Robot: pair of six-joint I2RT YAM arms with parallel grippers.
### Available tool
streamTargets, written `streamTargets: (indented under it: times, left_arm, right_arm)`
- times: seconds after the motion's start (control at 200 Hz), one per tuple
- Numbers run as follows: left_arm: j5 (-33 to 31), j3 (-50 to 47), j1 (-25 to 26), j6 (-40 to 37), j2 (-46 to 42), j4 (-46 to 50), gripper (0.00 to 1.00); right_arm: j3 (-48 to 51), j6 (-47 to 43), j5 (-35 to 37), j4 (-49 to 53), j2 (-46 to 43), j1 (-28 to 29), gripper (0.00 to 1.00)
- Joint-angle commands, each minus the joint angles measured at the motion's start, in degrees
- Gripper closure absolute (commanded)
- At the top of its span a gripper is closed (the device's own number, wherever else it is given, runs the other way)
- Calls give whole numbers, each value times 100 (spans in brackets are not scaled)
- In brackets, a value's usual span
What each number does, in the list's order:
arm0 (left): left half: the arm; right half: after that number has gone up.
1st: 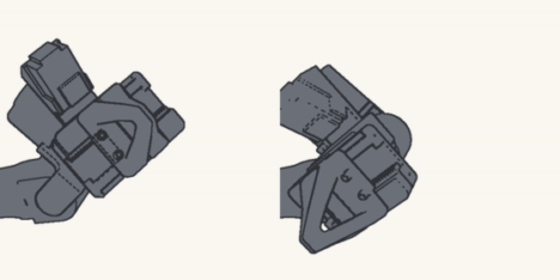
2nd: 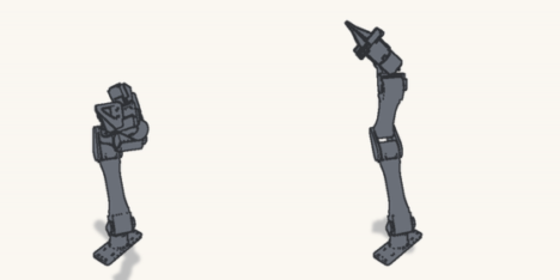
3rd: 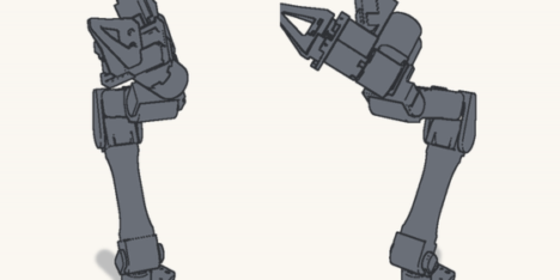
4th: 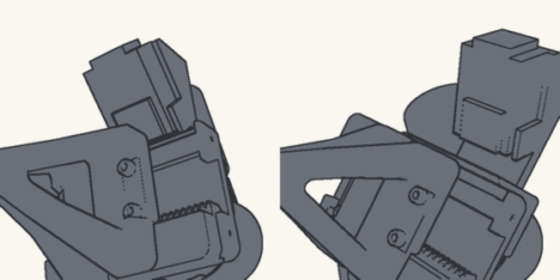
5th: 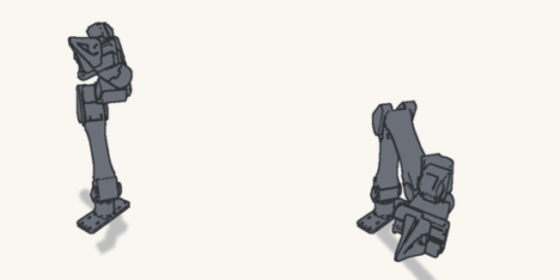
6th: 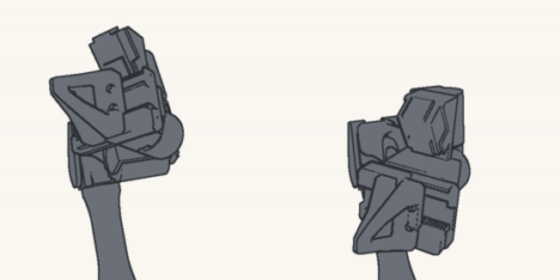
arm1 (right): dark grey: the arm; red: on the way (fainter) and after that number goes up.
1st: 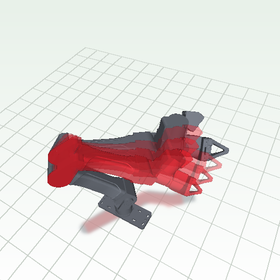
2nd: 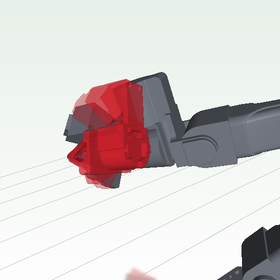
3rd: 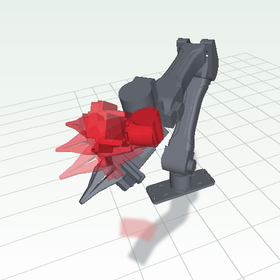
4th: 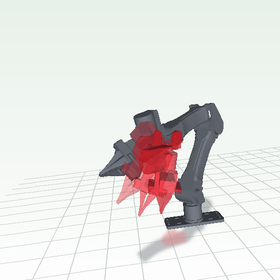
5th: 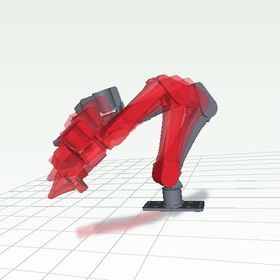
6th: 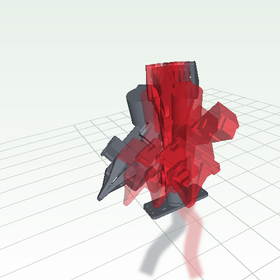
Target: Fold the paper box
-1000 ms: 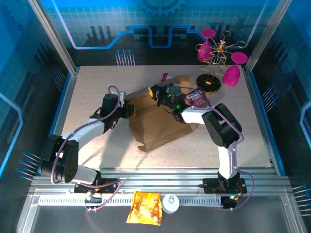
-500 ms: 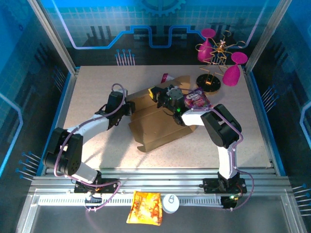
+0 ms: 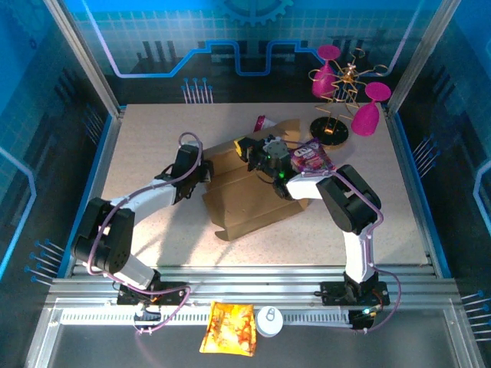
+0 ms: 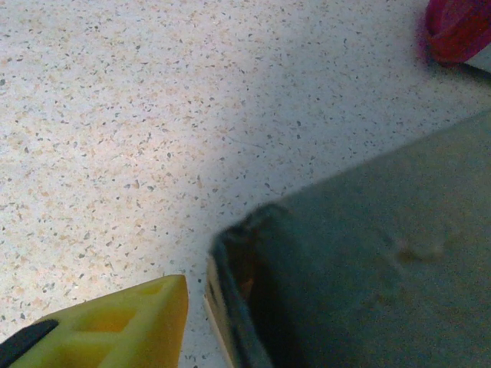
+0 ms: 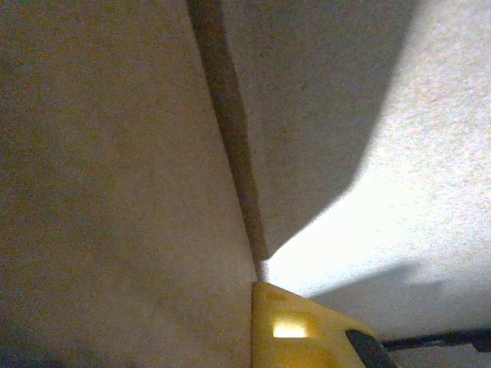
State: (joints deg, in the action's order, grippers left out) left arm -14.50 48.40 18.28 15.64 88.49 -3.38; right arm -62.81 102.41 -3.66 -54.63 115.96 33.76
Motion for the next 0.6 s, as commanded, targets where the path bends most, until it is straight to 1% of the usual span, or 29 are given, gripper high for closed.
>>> streamTargets:
  times: [0.0,0.095,0.22,0.455,0.595]
  left_arm:
    - [-373,-96,91,217,150,197,53]
    - [-542,-167,138,320,169,186,51]
    - [-637,-399,184,410,118,-129,50]
    - [-769,-770,193,497,107,-879,53]
    - [-780,-789,202,504,227,-1085,54]
  right_arm:
    - [-74,-45,97,384,79,87,100]
    - [-82,5,146,403,67,78,100]
    - [-146,34,185,414,68,72,100]
    - [-223,116,189,309,141,80,100]
    - [-194,125,190,187,164,78,100]
